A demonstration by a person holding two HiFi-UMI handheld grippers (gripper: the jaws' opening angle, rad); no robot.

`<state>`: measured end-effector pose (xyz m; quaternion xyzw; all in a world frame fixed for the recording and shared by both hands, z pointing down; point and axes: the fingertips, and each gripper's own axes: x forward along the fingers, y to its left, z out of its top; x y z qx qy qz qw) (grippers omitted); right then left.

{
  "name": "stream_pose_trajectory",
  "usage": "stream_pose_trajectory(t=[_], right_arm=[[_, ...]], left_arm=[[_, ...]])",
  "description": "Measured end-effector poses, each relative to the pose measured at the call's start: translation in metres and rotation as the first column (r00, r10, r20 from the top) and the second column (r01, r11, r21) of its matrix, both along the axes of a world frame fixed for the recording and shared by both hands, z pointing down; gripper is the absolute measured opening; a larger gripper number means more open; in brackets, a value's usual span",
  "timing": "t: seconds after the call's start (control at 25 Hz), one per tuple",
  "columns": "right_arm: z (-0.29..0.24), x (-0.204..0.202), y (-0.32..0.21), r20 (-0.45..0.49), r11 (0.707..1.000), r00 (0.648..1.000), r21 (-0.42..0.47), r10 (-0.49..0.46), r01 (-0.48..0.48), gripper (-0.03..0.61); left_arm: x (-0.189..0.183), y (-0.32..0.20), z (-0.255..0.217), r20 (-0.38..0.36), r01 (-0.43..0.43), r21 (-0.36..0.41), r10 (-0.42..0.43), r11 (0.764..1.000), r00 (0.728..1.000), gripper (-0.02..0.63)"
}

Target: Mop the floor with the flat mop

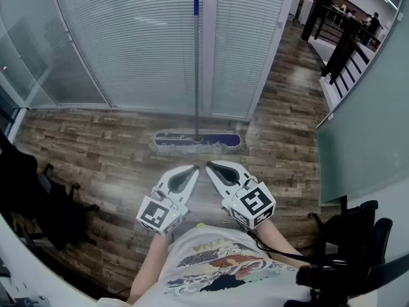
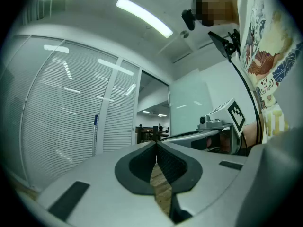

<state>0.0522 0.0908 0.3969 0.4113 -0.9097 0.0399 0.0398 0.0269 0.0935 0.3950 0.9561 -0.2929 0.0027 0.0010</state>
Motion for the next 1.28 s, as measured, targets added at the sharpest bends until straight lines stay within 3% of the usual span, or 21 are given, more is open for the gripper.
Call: stream_pose_trajectory(t=[0.32, 0.52, 0.72, 1.04, 1.28], right_arm=[[0.007, -0.010, 0.001, -0.002, 0.999, 1.000, -0.021, -0.026, 0.026, 0.028], [0.005, -0.020, -0.004, 0.057, 0.998, 0.998, -0.046, -0.038, 0.041, 0.028], [0.006, -0.031, -0.012, 0.031, 0.997, 0.999, -0.068, -0.033, 0.035, 0.028], [0.032, -0.022, -0.023, 0.009, 0.989, 1.000, -0.149, 0.016, -0.015, 0.028], [0.041, -0.021, -0.052, 0.008, 0.987, 1.000, -0.158, 0.016, -0.015, 0.028]], left_arm=[[-0.007, 0.004, 0.007, -0.033, 0.007, -0.030, -0.008, 1.000, 0.999, 0.012], [-0.018, 0.005, 0.012, -0.052, 0.007, -0.046, -0.010, 0.999, 0.999, 0.012], [-0.030, 0.003, 0.021, -0.063, 0.007, -0.066, -0.012, 0.998, 0.998, 0.014], [-0.027, -0.003, 0.042, -0.054, -0.032, -0.115, 0.026, 0.993, 0.998, 0.014], [-0.021, -0.031, 0.060, -0.030, -0.057, -0.164, 0.053, 0.985, 0.998, 0.014]])
